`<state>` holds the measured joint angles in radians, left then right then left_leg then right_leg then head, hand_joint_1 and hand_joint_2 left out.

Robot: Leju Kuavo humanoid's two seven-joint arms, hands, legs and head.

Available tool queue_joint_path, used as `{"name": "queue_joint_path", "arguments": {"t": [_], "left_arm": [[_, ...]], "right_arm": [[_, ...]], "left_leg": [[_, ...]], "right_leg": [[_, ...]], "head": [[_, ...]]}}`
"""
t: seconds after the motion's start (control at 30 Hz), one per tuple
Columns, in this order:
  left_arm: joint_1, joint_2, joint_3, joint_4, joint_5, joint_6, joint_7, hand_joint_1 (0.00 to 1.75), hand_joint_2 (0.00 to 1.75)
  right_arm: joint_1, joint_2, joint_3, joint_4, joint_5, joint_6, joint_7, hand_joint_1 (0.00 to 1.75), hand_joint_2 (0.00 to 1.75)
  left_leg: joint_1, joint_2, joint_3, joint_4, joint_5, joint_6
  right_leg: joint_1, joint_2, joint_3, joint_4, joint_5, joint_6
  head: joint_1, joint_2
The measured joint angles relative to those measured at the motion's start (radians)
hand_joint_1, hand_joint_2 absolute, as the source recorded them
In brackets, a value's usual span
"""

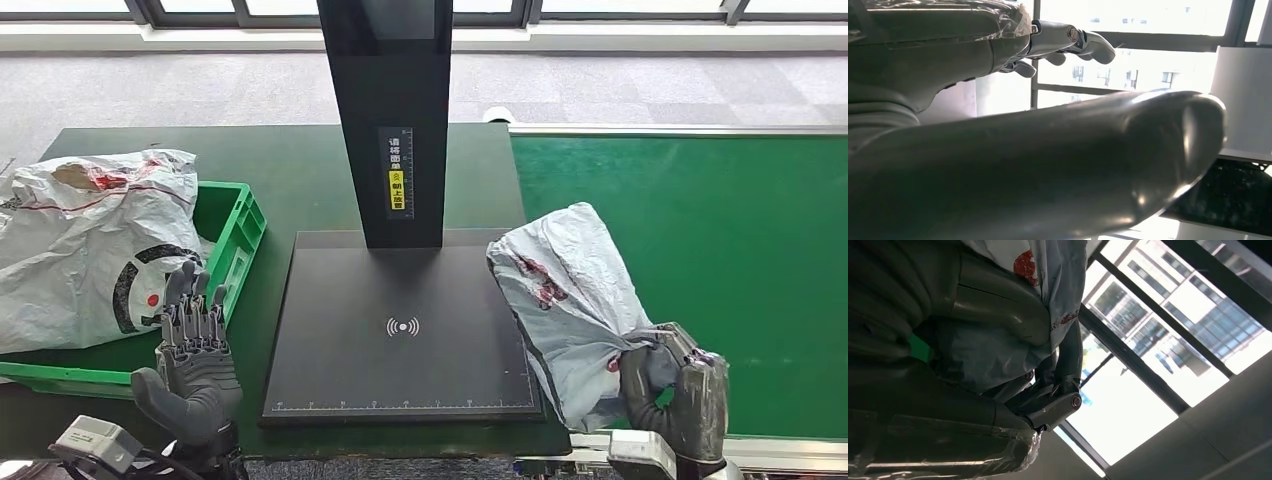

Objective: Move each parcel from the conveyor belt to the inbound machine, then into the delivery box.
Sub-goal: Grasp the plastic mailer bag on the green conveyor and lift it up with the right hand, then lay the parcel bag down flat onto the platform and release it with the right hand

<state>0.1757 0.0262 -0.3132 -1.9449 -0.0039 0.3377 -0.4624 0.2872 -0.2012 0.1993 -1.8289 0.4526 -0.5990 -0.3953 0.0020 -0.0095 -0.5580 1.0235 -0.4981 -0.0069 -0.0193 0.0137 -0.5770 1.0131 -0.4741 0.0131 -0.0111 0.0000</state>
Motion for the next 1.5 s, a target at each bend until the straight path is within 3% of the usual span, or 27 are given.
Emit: {"name": "queue_joint_path", "arguments": {"t": [0.23, 0.37, 0.47, 0.63, 0.8, 1.03, 1.4, 1.43, 1.5], "left_arm": [[-0.011, -0.004, 0.000, 0.020, 0.014, -0.032, -0.010, 0.00, 0.00], [-0.029, -0.011, 0.000, 0.036, 0.016, -0.047, -0.008, 0.00, 0.00], [-0.040, -0.015, 0.000, 0.046, 0.016, -0.057, -0.001, 0.00, 0.00], [-0.067, -0.019, -0.014, 0.064, 0.027, -0.062, 0.012, 0.00, 0.00], [-0.091, -0.020, -0.028, 0.079, 0.033, -0.064, 0.028, 0.00, 0.00], [-0.109, -0.023, -0.032, 0.087, 0.034, -0.069, 0.037, 0.00, 0.00], [-0.115, -0.027, -0.034, 0.091, 0.028, -0.069, 0.052, 0.00, 0.00], [-0.115, -0.029, -0.034, 0.091, 0.026, -0.069, 0.053, 0.00, 0.00], [-0.115, -0.032, -0.035, 0.091, 0.022, -0.069, 0.058, 0.00, 0.00]], "right_arm": [[0.063, 0.011, 0.045, -0.200, 0.199, -0.088, -0.026, 1.75, 1.75], [0.027, 0.013, 0.081, -0.216, 0.225, -0.041, 0.007, 1.75, 1.75], [-0.019, 0.027, 0.095, -0.200, 0.205, 0.069, 0.046, 1.75, 1.75], [-0.105, 0.072, 0.110, -0.077, 0.183, 0.218, 0.108, 1.75, 1.75], [-0.185, 0.121, 0.124, 0.148, 0.109, 0.347, 0.146, 1.75, 1.75], [-0.251, 0.175, 0.138, 0.347, 0.096, 0.373, 0.150, 1.75, 1.75], [-0.298, 0.213, 0.160, 0.446, 0.088, 0.469, 0.178, 1.73, 1.75], [-0.304, 0.218, 0.165, 0.453, 0.084, 0.478, 0.175, 1.53, 1.75], [-0.315, 0.229, 0.176, 0.461, 0.072, 0.495, 0.171, 0.86, 1.75]], "left_leg": [[0.000, 0.002, 0.000, 0.000, 0.000, 0.000], [0.000, 0.003, 0.000, 0.000, 0.000, 0.000], [0.000, 0.004, 0.001, 0.000, 0.000, 0.000], [0.000, 0.004, 0.003, 0.000, 0.002, 0.000], [0.001, 0.003, 0.003, 0.000, 0.002, 0.000], [0.001, 0.003, 0.002, 0.000, 0.002, 0.000], [0.001, 0.003, 0.002, 0.000, 0.002, -0.001], [0.001, 0.003, 0.002, 0.000, 0.002, -0.001], [0.001, 0.003, 0.002, 0.000, 0.002, -0.001]], "right_leg": [[0.000, 0.001, -0.001, 0.000, 0.000, 0.000], [0.000, 0.001, 0.000, 0.000, 0.000, 0.000], [0.000, 0.002, 0.002, 0.000, 0.001, 0.000], [0.000, 0.002, 0.002, 0.000, 0.002, 0.000], [0.001, 0.002, 0.002, 0.000, 0.002, 0.000], [0.001, 0.002, 0.001, 0.000, 0.002, 0.000], [0.001, 0.002, 0.001, 0.000, 0.002, 0.000], [0.001, 0.002, 0.001, 0.000, 0.002, -0.001], [0.001, 0.002, 0.001, 0.000, 0.002, -0.001]], "head": [[0.000, 0.000], [0.000, 0.000], [0.000, 0.000], [0.000, 0.000], [0.000, 0.000], [0.000, 0.000], [0.000, 0.000], [0.000, 0.000], [0.000, 0.000]]}}
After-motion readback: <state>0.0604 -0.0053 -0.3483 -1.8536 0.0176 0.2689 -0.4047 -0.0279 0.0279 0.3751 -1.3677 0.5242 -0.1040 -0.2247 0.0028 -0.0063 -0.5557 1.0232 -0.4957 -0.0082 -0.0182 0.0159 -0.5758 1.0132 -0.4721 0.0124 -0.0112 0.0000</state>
